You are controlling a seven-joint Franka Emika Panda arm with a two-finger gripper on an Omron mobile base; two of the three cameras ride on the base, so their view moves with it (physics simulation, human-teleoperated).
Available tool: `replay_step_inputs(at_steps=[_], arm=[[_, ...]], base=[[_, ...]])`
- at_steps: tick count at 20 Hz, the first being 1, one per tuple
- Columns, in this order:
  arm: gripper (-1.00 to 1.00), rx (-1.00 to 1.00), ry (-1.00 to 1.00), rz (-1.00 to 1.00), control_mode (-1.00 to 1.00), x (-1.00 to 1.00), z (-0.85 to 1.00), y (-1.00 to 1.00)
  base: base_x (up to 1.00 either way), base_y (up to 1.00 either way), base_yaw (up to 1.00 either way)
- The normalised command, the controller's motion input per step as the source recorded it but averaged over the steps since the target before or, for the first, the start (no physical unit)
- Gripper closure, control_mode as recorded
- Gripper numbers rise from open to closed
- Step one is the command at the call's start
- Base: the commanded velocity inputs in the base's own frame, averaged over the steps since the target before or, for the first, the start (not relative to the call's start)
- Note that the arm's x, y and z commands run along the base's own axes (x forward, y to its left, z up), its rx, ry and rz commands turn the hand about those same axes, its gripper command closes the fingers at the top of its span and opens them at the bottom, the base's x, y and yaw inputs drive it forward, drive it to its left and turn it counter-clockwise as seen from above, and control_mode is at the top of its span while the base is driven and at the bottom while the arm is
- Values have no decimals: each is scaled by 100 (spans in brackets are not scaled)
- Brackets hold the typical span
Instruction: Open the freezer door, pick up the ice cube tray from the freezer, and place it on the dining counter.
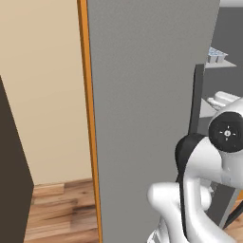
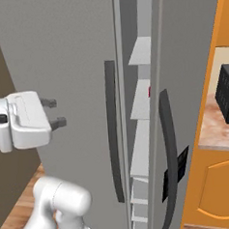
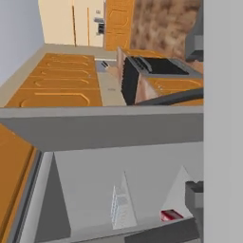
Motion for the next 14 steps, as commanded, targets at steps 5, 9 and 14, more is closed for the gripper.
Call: replay_step_inputs(at_steps=[5, 9, 14], arm=[[-100, 0, -11, -10, -100, 36, 0, 0], [-100, 0, -13, -8, -100, 30, 0, 0], [-100, 0, -14, -8, -100, 25, -2, 0]], base=[[0, 0, 0], [0, 0, 0], [0, 0, 0]])
